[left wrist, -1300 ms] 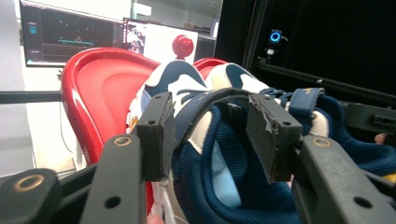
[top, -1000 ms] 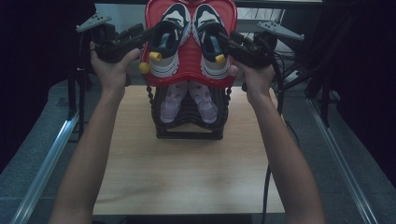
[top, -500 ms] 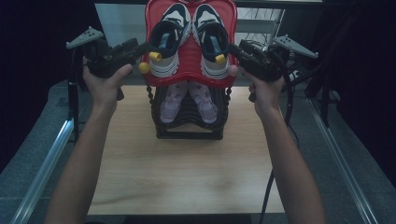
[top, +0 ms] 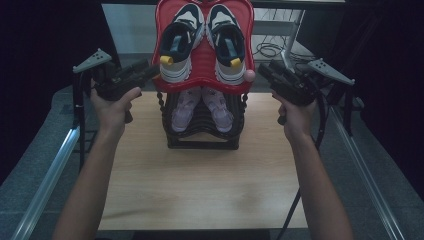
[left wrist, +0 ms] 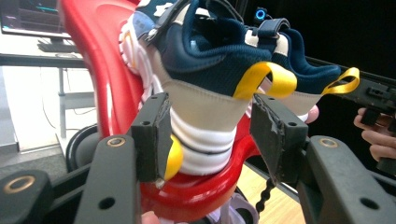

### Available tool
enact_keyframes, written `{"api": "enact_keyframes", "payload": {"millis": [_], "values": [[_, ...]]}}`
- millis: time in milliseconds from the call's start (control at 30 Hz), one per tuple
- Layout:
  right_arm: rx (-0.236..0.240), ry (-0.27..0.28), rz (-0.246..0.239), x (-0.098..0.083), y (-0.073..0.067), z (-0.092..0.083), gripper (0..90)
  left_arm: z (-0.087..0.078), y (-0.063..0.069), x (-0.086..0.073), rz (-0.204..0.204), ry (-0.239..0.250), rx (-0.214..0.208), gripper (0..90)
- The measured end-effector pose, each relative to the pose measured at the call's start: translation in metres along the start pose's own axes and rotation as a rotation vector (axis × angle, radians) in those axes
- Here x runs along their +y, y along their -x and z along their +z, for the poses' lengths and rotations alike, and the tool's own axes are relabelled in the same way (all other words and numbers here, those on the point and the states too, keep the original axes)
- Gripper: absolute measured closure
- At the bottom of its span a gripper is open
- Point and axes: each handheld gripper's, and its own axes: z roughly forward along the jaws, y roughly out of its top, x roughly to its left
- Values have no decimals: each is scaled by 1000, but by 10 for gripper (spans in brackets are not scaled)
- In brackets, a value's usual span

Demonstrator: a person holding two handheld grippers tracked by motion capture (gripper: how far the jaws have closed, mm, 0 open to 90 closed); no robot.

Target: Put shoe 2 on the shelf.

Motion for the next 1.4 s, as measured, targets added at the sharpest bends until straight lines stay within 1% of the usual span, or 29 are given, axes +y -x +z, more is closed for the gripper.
{"api": "enact_keyframes", "payload": {"millis": [67, 133, 167, 233, 400, 533, 600, 667, 833, 967, 1000, 1033, 1100, 1167, 1267, 1300, 1400], "values": [[-1, -6, 5, -4, 2, -5, 486, -5, 0, -4, 9, 11, 7, 488], [-6, -11, -6, -9, 3, -9, 486, -10, 0, -8, 11, 17, 6, 489], [-7, -22, -14, -11, 4, -11, 485, -12, 0, -10, 11, 17, 5, 489], [-7, -35, -15, -18, 4, -14, 485, -16, 0, -15, 13, 8, 3, 489], [-5, -56, -4, -35, 7, -19, 484, -23, -5, -31, -11, -23, -3, 486], [-4, -75, 5, -46, 8, -22, 483, -26, -11, -44, -15, -60, 10, 481], [-6, -84, -6, -52, 9, -25, 481, -27, -12, -52, -10, -75, 18, 480], [-13, -88, -8, -59, 10, -28, 478, -29, -15, -59, -17, -87, 18, 480], [-21, -115, -2, -75, 15, -35, 474, -38, -19, -77, -43, -97, 20, 479], [-28, -130, 2, -86, 22, -43, 474, -45, -19, -90, -54, -110, 18, 479], [-28, -130, 2, -86, 22, -43, 474, -45, -19, -90, -54, -110, 18, 478], [-33, -139, 14, -94, 26, -48, 474, -48, -19, -99, -59, -117, 17, 478], [-37, -143, 22, -100, 28, -51, 474, -49, -18, -106, -59, -126, 18, 479], [-37, -146, 26, -106, 30, -53, 474, -50, -19, -116, -57, -144, 26, 480], [-44, -164, 18, -117, 32, -57, 475, -50, -20, -135, -64, -179, 30, 479], [-50, -174, 8, -123, 32, -59, 476, -51, -21, -139, -68, -187, 31, 479], [-58, -201, 10, -136, 35, -62, 475, -53, -24, -155, -76, -211, 34, 474]]}}
